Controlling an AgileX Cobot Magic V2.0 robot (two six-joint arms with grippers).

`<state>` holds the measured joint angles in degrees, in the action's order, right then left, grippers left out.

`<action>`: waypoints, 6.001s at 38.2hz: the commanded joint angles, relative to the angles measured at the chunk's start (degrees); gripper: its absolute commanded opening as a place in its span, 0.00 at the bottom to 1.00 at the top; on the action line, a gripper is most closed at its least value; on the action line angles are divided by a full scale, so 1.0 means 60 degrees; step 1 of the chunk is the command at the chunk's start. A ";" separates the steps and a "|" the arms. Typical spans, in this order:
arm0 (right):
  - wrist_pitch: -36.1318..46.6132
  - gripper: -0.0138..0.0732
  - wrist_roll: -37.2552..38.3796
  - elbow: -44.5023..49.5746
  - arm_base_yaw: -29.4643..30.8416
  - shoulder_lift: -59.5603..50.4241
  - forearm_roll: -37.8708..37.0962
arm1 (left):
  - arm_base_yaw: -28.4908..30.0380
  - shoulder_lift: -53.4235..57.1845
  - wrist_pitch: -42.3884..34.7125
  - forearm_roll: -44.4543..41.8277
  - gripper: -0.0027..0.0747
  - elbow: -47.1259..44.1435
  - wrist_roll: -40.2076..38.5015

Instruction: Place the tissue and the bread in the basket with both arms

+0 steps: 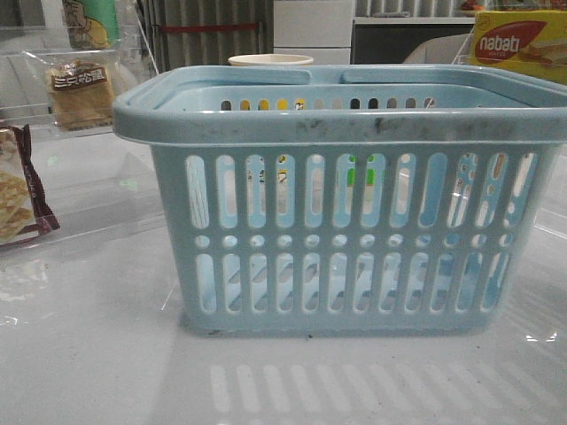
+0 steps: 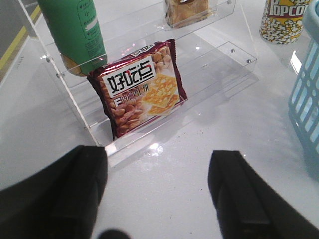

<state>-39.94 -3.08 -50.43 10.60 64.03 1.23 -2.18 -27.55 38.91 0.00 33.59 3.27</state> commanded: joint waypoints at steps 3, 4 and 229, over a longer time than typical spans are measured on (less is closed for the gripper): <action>0.0707 0.84 0.0026 -0.1638 0.0264 0.1403 0.0209 | 0.0001 -0.0110 -0.0680 0.0000 0.58 0.0266 -0.0072; 0.0707 0.84 0.0011 -0.1772 0.0264 0.1550 0.0209 | 0.0001 -0.0110 -0.0680 0.0000 0.57 0.0266 -0.0072; -0.0818 0.83 -0.1425 0.1196 -0.5522 -0.5959 0.1702 | 0.0001 -0.1060 -0.1894 0.0066 0.57 0.0469 -0.0018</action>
<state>-48.60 -10.96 -41.76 -22.53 28.08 11.14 -2.18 -30.92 35.06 0.00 33.72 3.27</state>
